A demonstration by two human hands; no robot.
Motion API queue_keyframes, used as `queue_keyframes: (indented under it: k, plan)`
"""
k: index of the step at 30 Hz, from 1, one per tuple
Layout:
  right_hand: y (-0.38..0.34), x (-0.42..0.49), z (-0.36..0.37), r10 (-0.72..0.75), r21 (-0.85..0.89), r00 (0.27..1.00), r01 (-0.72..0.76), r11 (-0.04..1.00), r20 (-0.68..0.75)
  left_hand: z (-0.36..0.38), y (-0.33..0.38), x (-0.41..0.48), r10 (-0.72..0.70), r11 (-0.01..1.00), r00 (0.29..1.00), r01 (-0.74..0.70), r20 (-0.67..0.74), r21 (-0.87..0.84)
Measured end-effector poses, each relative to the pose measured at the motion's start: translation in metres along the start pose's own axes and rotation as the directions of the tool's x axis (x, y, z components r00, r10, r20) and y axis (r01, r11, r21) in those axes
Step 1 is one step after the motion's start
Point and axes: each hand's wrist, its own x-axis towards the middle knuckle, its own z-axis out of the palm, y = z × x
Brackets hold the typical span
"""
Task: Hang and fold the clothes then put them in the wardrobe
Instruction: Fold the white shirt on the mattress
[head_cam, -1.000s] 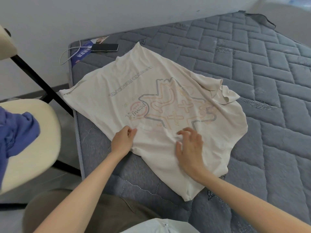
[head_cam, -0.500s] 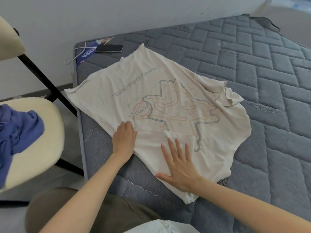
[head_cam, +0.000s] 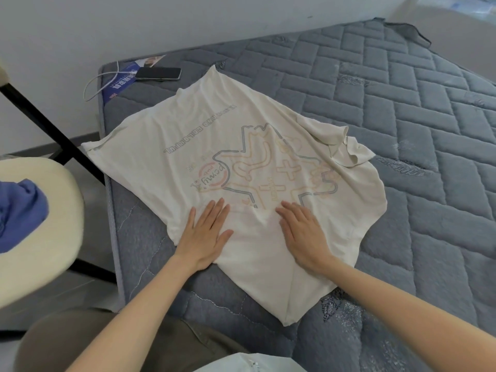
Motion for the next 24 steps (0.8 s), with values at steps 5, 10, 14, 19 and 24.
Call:
queue_keyframes:
  k: [5,10,14,19,24]
  plan:
    - [0.007,0.015,-0.007,0.101,0.081,0.994,-0.097,0.992,-0.04,-0.003,0.006,0.001,-0.06,0.988,0.997,0.065,0.038,-0.14]
    - [0.015,0.016,-0.009,0.141,0.022,0.99,-0.141,0.99,-0.007,-0.009,0.025,0.008,-0.187,0.964,0.981,0.193,0.052,-0.182]
    - [0.017,0.021,-0.011,0.084,-0.067,0.996,-0.083,0.994,0.022,-0.008,0.041,0.014,-0.255,0.939,0.962,0.271,0.099,-0.212]
    - [0.026,0.016,-0.015,-0.03,-0.31,0.999,0.021,0.951,-0.026,0.002,0.031,0.004,-0.259,0.953,0.965,0.263,0.044,-0.153]
    - [0.029,0.019,-0.016,0.034,-0.244,0.999,-0.025,0.969,0.032,-0.003,0.033,0.008,-0.28,0.948,0.954,0.293,0.109,-0.126]
